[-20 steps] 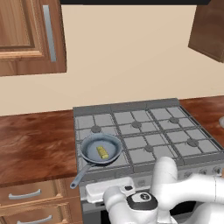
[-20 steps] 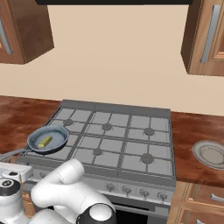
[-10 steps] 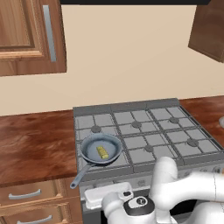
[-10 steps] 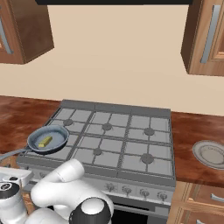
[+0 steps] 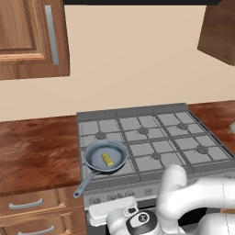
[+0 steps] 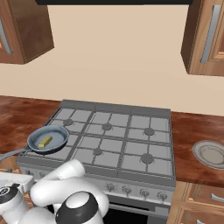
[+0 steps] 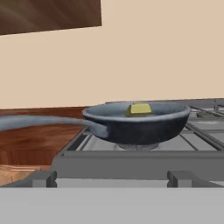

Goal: Pick up the butter stick and place it in the pan. Then turn on the burner for the pan.

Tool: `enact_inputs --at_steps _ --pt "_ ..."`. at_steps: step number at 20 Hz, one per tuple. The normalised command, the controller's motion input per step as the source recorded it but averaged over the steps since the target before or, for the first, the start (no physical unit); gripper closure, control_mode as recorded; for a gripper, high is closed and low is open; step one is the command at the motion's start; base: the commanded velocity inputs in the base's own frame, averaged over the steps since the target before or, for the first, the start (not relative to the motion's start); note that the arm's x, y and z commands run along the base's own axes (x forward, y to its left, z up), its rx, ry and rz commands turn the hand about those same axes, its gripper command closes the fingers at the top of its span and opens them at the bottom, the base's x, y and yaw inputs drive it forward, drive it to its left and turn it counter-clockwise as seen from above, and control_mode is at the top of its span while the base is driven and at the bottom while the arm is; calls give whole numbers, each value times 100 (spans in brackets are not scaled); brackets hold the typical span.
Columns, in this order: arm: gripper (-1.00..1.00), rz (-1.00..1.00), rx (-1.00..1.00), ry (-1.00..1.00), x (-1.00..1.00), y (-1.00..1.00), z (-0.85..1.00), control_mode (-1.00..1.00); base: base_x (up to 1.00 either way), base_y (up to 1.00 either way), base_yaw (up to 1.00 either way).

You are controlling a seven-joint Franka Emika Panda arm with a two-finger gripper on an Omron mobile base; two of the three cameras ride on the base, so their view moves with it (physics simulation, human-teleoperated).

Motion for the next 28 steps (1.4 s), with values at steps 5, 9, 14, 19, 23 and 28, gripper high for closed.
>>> enact_inputs --at_steps 5,9,14,19,23,28 --pt "-100 -2 0 -4 0 15 -19 -100 0 0 0" --pt "-100 -3 0 -2 0 20 -19 -100 0 0 0" --pt "-100 -3 0 -2 0 16 -22 -100 0 0 0" --pt "-100 -4 0 -2 0 11 -25 -100 0 0 0" --pt "-100 -4 2 -2 0 0 -26 -100 0 0 0" --pt "-100 -4 4 0 0 0 -22 -100 0 0 0"
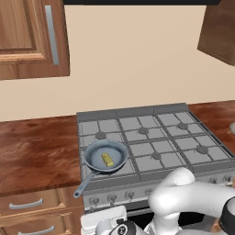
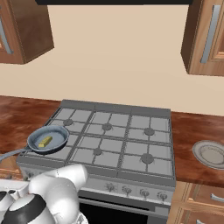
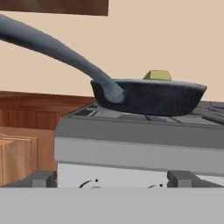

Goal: Pick up the butter stick and place it in the pan. Then turn on the burner for the pan.

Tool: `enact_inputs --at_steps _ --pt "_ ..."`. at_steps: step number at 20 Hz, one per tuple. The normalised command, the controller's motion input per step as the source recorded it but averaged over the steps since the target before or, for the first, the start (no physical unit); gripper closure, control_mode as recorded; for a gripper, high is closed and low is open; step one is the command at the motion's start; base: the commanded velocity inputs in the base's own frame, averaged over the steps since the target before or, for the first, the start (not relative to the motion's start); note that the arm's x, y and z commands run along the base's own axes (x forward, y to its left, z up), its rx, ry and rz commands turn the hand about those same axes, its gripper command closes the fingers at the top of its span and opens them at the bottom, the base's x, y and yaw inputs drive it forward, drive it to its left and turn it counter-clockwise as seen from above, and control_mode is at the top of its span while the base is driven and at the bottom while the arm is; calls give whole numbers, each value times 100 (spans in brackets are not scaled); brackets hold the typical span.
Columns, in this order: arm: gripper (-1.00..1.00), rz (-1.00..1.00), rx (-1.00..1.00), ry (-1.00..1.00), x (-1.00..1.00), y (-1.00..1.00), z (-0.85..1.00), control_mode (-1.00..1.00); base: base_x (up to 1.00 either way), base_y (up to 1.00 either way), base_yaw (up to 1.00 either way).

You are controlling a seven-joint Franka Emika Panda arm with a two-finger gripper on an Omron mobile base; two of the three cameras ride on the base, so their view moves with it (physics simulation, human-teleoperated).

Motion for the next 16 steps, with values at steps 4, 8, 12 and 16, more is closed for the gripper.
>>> enact_inputs --at_steps 4,8,12,16 --pt "-100 -1 1 0 6 0 -7 -100 0 0 0" --pt "-100 0 3 0 21 -1 0 -100 0 0 0" --pt "-100 0 2 0 28 -1 -6 -100 0 0 0" --pt "-100 0 3 0 15 -5 -20 -100 0 0 0"
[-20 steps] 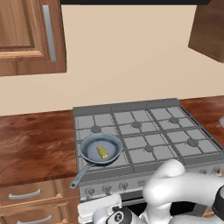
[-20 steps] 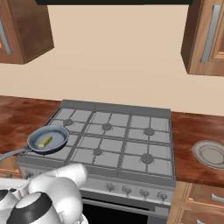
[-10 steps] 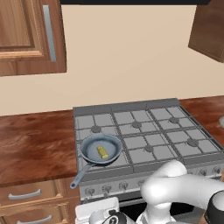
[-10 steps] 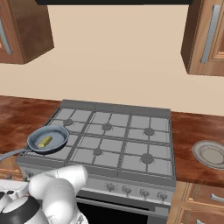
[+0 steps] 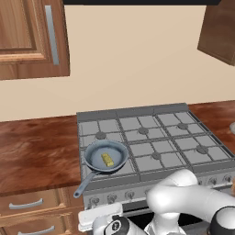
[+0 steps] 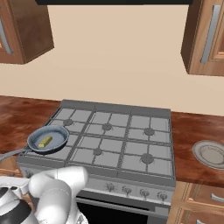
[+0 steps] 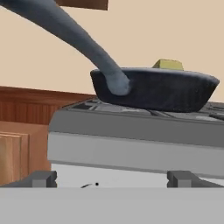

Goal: Pick up the butter stick and place it in the pan. Then turn on the burner for the pan.

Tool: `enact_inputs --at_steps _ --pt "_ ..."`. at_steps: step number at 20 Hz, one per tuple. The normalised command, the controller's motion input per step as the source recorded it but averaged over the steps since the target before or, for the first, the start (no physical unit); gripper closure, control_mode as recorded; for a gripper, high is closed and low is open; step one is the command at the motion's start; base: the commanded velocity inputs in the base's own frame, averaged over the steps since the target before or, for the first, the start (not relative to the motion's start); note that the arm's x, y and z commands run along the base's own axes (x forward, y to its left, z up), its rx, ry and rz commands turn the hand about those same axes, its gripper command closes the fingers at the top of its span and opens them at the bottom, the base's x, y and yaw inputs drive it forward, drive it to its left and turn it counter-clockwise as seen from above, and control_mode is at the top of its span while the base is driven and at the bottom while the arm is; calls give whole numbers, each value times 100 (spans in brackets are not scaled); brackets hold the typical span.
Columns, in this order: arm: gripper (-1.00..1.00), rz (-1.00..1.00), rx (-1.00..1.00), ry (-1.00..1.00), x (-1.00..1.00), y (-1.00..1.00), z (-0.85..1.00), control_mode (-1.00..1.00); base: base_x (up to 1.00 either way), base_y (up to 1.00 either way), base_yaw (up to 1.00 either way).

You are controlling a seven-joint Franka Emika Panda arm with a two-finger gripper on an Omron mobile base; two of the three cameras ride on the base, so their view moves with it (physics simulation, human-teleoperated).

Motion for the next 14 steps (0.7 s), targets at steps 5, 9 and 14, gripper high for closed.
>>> enact_inputs --at_steps 5,9,14 --pt "-100 0 2 0 10 -5 -26 -100 0 0 0" --pt "-100 0 1 0 17 0 -20 -100 0 0 0" --pt "-100 0 1 -1 14 0 -27 -100 0 0 0"
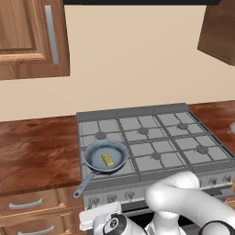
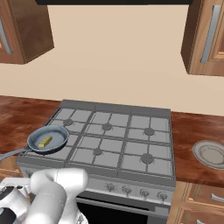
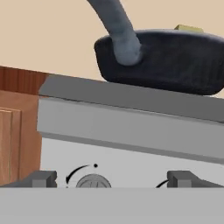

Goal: Pick up the butter stick and place it in the pan. Then turn on the burner for the pan.

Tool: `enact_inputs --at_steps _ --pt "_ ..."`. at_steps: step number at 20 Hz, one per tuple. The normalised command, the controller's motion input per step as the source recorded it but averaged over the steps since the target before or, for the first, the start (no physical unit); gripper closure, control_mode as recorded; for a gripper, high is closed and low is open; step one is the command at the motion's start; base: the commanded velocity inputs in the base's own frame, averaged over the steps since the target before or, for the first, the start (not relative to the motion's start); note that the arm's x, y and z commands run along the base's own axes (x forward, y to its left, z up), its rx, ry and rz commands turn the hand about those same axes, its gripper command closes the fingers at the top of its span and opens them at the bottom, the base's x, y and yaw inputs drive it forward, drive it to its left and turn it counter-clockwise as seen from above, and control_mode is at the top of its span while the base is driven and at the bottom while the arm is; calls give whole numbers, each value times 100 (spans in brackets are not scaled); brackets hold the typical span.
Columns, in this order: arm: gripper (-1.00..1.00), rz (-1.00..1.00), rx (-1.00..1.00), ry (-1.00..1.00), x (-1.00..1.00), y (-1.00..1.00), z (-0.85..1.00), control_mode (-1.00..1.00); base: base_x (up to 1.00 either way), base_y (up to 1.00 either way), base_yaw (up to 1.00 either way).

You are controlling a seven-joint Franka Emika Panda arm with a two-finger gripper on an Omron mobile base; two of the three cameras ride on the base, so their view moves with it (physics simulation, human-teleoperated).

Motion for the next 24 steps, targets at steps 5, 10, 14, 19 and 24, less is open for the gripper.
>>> enact_inputs --at_steps 5,10,14,19,24 --pt "-100 0 0 0 7 0 -28 -100 0 0 0" --pt "-100 0 0 0 9 0 -16 -100 0 0 0" --pt "-100 0 0 0 8 0 -12 -100 0 0 0" --pt "-100 0 0 0 9 1 -12 -100 0 0 0" --pt "-100 0 0 0 12 7 -1 -100 0 0 0"
